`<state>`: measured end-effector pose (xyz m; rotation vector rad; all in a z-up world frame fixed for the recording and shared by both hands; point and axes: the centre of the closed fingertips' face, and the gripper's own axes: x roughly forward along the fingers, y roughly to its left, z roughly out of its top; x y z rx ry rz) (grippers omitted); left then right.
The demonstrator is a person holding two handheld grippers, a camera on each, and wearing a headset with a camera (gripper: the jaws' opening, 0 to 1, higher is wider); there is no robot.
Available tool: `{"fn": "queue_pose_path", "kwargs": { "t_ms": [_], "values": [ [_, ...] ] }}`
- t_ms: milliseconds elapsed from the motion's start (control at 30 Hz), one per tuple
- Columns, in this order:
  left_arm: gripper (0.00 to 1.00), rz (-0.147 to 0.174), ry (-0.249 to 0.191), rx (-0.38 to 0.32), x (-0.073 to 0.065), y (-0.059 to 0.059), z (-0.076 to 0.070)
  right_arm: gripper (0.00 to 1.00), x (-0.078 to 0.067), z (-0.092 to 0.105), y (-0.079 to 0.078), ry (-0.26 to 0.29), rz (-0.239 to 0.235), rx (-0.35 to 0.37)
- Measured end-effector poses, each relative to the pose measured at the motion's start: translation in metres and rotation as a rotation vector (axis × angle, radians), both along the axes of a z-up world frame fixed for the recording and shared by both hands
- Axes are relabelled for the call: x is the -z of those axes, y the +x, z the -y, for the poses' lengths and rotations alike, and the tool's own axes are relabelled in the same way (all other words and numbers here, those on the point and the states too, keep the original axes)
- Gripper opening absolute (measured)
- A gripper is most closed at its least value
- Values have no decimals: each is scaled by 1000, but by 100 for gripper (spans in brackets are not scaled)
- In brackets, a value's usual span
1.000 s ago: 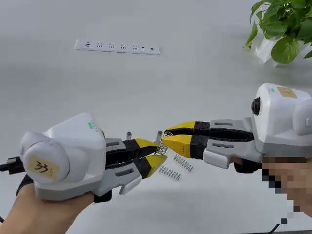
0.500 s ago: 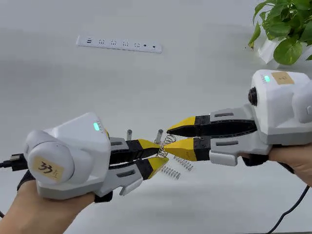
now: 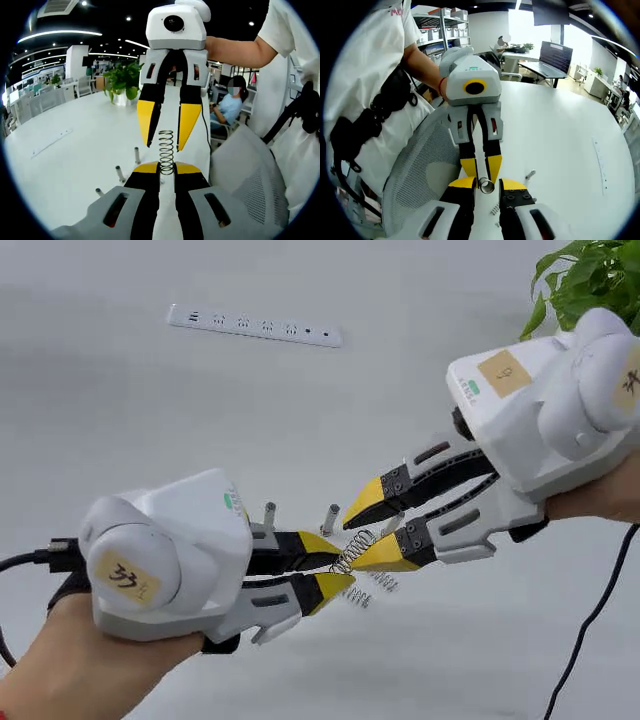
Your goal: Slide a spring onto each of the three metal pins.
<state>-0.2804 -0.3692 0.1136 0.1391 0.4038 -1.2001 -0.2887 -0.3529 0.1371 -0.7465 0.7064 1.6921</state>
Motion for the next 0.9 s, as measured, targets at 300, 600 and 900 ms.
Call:
{"fn": "queue_pose_path", "kwargs": {
  "t_ms": [300, 600, 900],
  "values": [
    [7, 4, 1, 11, -1, -1, 0, 11, 5, 1, 0, -79, 2, -86],
    [7, 5, -6, 17, -3, -1, 1, 8, 8, 1, -2, -116, 3, -130],
    [7, 10, -8, 19, -5, 0, 2, 7, 7, 2, -3, -132, 1, -132]
  ]
}}
